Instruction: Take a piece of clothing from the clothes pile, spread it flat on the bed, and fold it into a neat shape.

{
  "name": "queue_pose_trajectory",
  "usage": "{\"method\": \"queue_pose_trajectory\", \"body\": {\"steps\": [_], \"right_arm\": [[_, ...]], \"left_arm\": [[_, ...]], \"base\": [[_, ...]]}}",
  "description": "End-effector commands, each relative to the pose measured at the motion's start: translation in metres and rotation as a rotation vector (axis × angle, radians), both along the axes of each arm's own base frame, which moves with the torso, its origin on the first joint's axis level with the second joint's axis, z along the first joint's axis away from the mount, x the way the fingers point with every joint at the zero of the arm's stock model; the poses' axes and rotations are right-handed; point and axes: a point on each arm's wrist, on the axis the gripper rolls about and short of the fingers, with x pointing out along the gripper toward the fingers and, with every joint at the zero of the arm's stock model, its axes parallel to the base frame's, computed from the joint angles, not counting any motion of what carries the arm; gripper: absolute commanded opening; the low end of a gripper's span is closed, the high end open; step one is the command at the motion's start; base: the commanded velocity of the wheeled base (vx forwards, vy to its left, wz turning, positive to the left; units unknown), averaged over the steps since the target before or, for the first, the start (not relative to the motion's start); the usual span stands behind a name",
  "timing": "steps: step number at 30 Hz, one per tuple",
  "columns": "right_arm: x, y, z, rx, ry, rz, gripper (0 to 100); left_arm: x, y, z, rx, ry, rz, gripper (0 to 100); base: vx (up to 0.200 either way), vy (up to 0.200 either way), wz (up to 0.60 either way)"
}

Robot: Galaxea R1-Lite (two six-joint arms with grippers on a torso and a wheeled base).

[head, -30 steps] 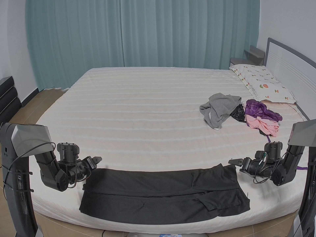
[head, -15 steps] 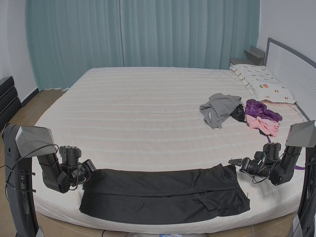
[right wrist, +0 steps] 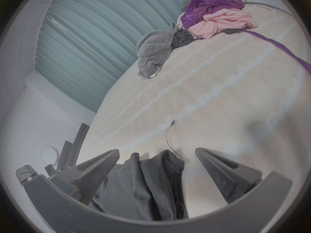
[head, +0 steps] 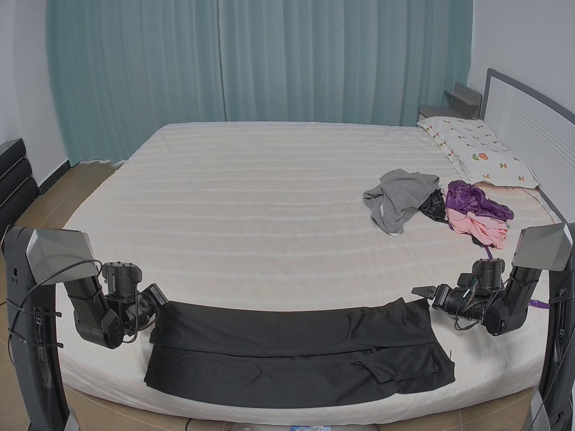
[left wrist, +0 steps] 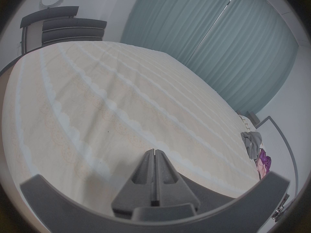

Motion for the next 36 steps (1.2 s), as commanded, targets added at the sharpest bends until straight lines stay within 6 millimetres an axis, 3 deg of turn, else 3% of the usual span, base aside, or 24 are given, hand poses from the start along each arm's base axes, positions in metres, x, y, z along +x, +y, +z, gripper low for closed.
{"method": "queue_pose_trajectory", "body": {"steps": [1,3,4,13,22,30,31,32,36], "right_arm": [[0.002,0.003,-0.003,0.000,0.002,0.007,100],[0.002,0.003,-0.005,0.000,0.005,0.007,100],[0.002,0.003,-0.006,0.000,0.007,0.007,0],[0.003,0.006,-0.005,-0.011,0.002,0.002,0],[0.005,-0.008,-0.001,-0.019,-0.013,-0.047,0],[0.007,-0.008,-0.003,-0.018,-0.013,-0.046,0],[0.007,-0.008,-0.003,-0.018,-0.013,-0.046,100],[0.007,-0.008,-0.003,-0.018,-0.013,-0.046,100],[0.004,-0.008,0.012,-0.015,-0.044,-0.043,100]], "left_arm": [[0.000,0.000,-0.001,0.000,0.002,-0.001,0],[0.000,0.000,-0.001,-0.002,0.004,0.000,0],[0.000,0.000,-0.001,-0.003,0.004,-0.001,0],[0.000,0.000,-0.003,-0.003,0.007,-0.002,0],[0.000,-0.001,-0.003,-0.004,0.007,-0.006,0],[-0.001,-0.002,-0.003,-0.012,0.008,-0.010,0],[-0.001,-0.002,-0.002,-0.013,0.008,-0.009,0],[-0.001,-0.002,-0.002,-0.013,0.008,-0.009,100],[0.000,-0.003,-0.002,-0.037,0.004,-0.001,100]], "base": [[0.000,0.000,0.00],[0.000,0.000,0.00],[0.000,0.000,0.00],[0.000,0.000,0.00],[0.000,0.000,0.00],[0.000,0.000,0.00],[0.000,0.000,0.00],[0.000,0.000,0.00],[0.000,0.000,0.00]]}}
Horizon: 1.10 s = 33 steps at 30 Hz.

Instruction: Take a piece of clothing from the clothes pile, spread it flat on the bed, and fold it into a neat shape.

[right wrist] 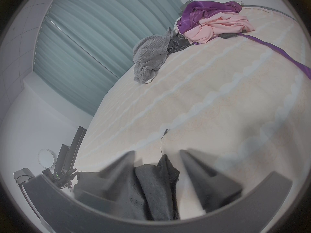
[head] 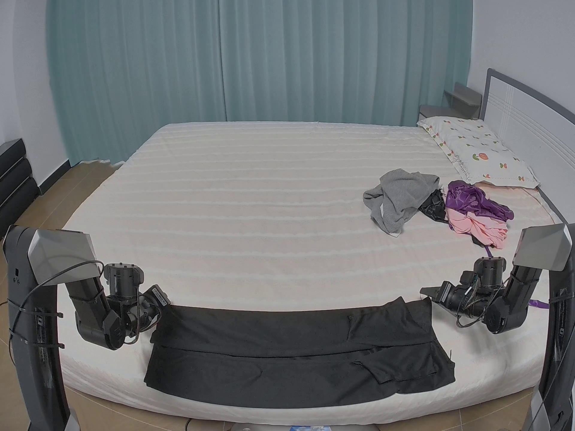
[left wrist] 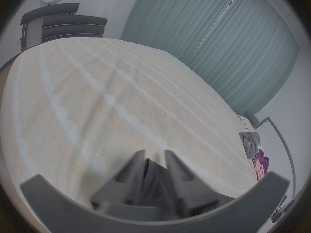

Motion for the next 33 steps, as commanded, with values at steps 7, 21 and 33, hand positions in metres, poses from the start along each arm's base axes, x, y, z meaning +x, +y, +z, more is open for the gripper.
{"method": "queue_pose_trajectory", "body": {"steps": [7,21,33], "right_arm": [[-0.023,0.015,0.054,0.072,-0.093,0.070,100],[-0.032,0.046,0.027,-0.045,0.057,0.277,100],[-0.033,0.048,0.013,-0.053,0.115,0.293,100]], "left_arm": [[0.001,0.000,0.006,-0.103,-0.017,-0.002,100],[-0.001,-0.001,0.009,-0.162,-0.016,-0.015,100],[-0.001,-0.001,0.009,-0.162,-0.016,-0.015,100]], "base": [[0.000,0.000,0.00],[0.000,0.000,0.00],[0.000,0.000,0.00]]}}
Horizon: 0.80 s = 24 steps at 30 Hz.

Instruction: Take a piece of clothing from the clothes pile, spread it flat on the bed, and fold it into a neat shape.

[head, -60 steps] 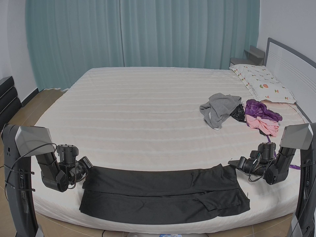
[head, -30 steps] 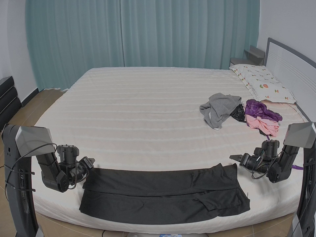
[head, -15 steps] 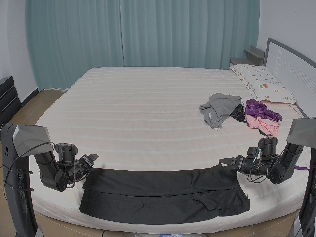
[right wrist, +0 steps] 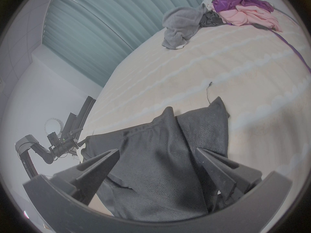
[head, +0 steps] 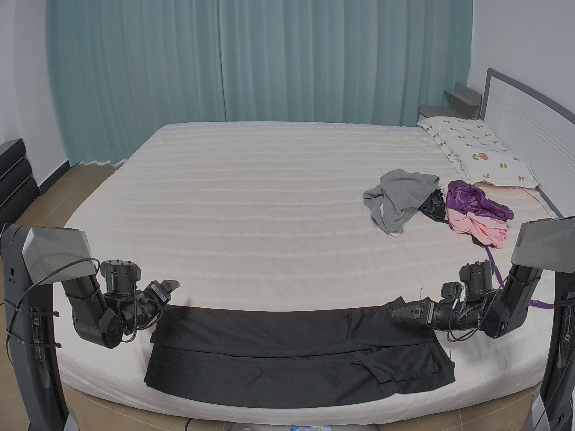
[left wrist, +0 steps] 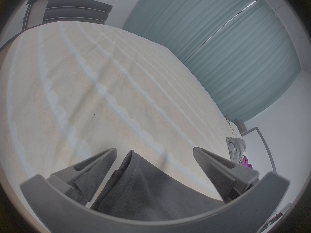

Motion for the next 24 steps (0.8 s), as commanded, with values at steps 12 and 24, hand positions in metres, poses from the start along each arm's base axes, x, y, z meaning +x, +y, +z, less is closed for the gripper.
{"method": "queue_pose_trajectory", "body": {"steps": [12,24], "right_arm": [[-0.004,-0.013,-0.003,-0.030,0.042,-0.021,0],[-0.023,-0.018,0.003,-0.031,0.073,-0.032,0]], "left_arm": [[0.000,0.000,0.000,0.003,0.000,0.000,100],[0.000,-0.001,0.000,0.004,0.000,-0.003,100]], "base": [[0.000,0.000,0.00],[0.000,0.000,0.00]]}}
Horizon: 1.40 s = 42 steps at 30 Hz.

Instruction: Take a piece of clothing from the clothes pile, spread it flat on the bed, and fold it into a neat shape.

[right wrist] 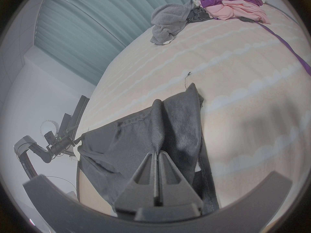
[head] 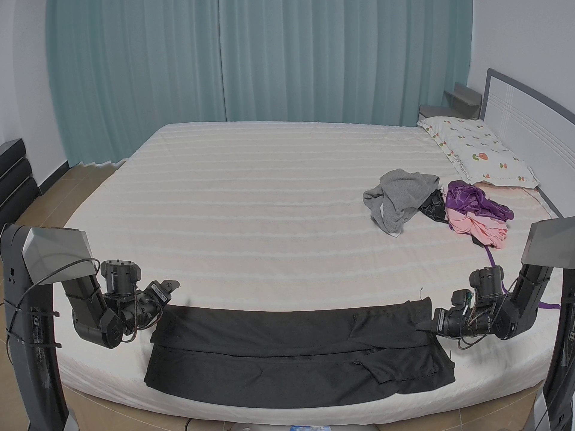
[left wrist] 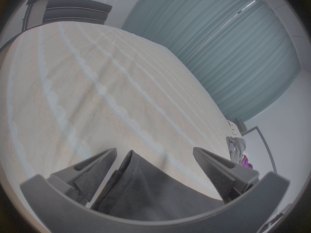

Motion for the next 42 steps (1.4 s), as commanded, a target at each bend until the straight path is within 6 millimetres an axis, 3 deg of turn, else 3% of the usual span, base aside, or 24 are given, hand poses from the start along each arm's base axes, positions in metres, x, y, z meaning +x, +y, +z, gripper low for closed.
{"method": "queue_pose_trajectory", "body": {"steps": [1,7,15,16,24,29,35,42], "right_arm": [[-0.004,0.000,0.004,-0.001,-0.001,-0.001,0],[-0.016,-0.001,-0.001,-0.028,0.018,0.033,0],[-0.015,-0.002,-0.001,-0.039,0.016,0.025,0],[-0.015,-0.003,-0.001,-0.045,0.013,0.017,100],[-0.017,-0.006,0.018,0.006,-0.009,-0.050,100],[-0.038,0.007,0.040,0.085,0.000,-0.136,100],[-0.057,0.019,0.040,0.137,-0.007,-0.180,100],[-0.073,0.021,0.046,0.174,-0.058,-0.198,100]], "left_arm": [[0.000,0.000,0.000,0.000,0.000,0.000,100],[0.000,0.000,0.000,0.001,0.000,-0.001,100],[0.000,0.000,0.000,0.000,-0.002,0.000,100],[0.000,0.000,0.000,0.000,-0.002,0.000,100],[-0.003,0.000,0.001,0.041,-0.002,-0.017,100],[-0.021,0.000,0.016,0.049,-0.050,-0.025,100],[-0.037,-0.002,0.026,0.042,-0.039,-0.030,100],[-0.063,-0.004,0.021,0.030,0.042,-0.038,100]], "base": [[0.000,0.000,0.00],[0.000,0.000,0.00],[0.000,0.000,0.00],[0.000,0.000,0.00],[0.000,0.000,0.00],[0.000,0.000,0.00],[-0.133,0.000,0.00],[-0.143,0.000,0.00]]}}
